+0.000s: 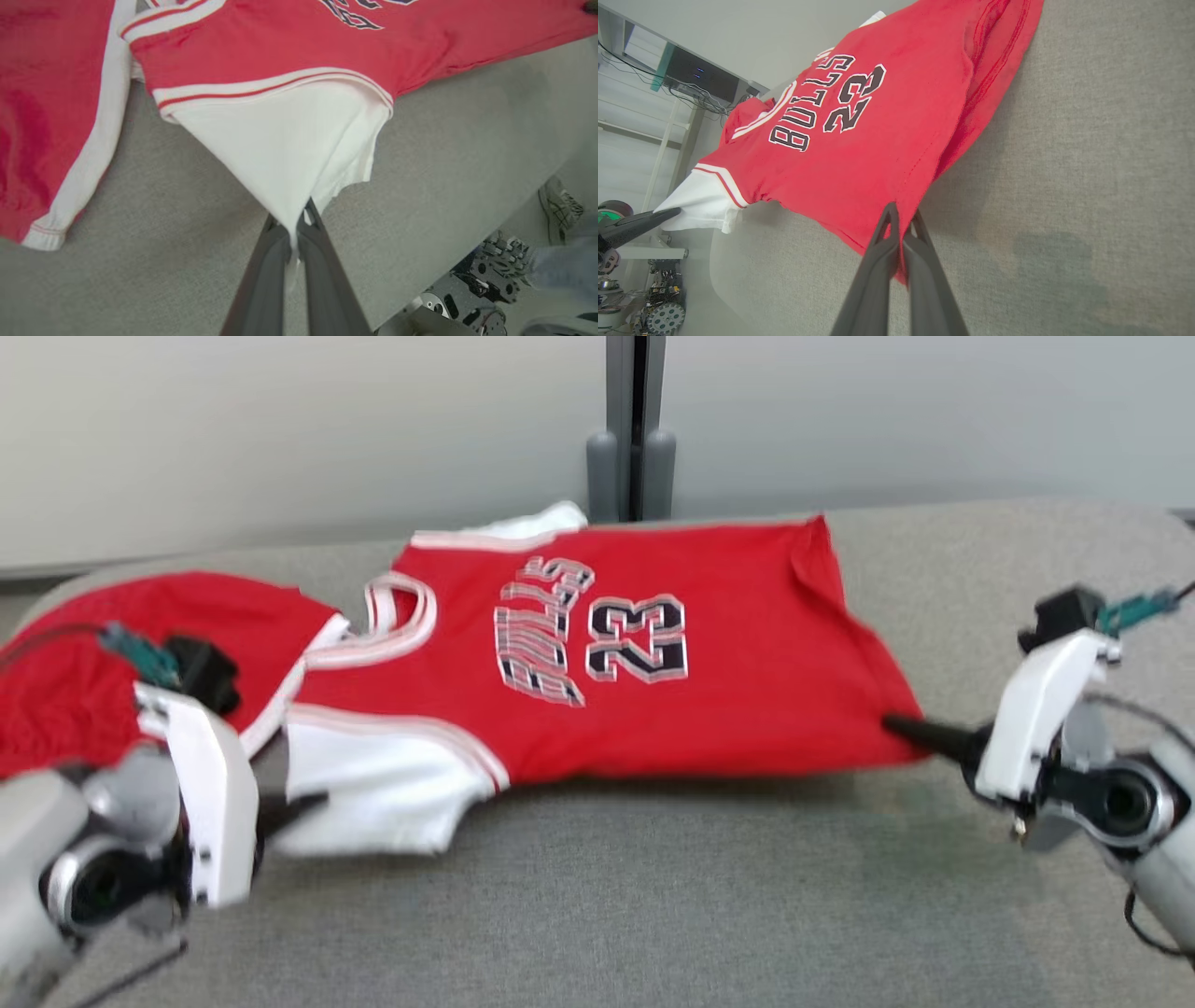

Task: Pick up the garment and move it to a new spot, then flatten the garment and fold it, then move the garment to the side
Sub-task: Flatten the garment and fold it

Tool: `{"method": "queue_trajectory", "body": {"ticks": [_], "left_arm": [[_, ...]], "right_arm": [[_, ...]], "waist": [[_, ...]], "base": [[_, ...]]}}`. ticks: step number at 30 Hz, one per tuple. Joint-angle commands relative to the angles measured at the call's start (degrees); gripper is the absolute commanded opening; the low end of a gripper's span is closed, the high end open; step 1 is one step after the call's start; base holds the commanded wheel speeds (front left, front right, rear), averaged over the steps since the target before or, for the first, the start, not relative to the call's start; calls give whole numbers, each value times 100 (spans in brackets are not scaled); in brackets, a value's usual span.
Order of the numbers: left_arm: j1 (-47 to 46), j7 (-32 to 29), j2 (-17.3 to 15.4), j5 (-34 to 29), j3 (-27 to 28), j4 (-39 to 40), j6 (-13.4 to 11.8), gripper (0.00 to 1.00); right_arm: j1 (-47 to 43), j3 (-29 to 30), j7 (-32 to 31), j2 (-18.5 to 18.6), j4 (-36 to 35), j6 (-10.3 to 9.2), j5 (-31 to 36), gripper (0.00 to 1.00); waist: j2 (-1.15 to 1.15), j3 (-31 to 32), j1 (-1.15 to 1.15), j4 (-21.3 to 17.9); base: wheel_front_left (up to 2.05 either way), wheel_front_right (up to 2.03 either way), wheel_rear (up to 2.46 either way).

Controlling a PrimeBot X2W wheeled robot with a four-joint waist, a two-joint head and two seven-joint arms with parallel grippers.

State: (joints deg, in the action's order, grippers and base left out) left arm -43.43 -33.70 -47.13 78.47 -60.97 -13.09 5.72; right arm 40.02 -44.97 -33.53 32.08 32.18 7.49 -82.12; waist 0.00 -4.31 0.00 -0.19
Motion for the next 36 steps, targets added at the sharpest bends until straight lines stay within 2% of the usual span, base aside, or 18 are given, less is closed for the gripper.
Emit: {"method": "queue_trajectory", "body": {"ticks": [1,11,17,21,26,36], "left_arm": [[176,-67,-107,88,-43,138,-61,0],[1578,-611,-1442,1080,-420,2489,-902,0],[1911,-715,-1999,1487,-469,3226,-1161,0],[1743,-872,-1974,1606,-400,3276,-1230,0],[1429,-1238,-1776,1680,-325,3036,-1264,0],[447,-1985,-1099,1598,-128,1806,-1350,0]], "right_arm": [[-186,-39,-56,83,-62,0,-30,0],[-1831,-163,-419,1226,-1302,0,-403,0],[-2462,-24,-352,1778,-1871,0,-604,0],[-2421,-1,-497,1877,-2049,0,-561,0],[-2087,43,-710,1704,-2039,0,-487,0],[-981,353,-946,916,-1098,0,-413,0]], "waist": [[0,401,0,-51],[0,692,0,-35],[0,666,0,-87],[0,587,0,-155],[0,456,0,-227],[0,-112,0,-339]], "base": [[0,0,0],[0,0,0],[0,0,0],[0,0,0],[0,0,0],[0,0,0]]}}
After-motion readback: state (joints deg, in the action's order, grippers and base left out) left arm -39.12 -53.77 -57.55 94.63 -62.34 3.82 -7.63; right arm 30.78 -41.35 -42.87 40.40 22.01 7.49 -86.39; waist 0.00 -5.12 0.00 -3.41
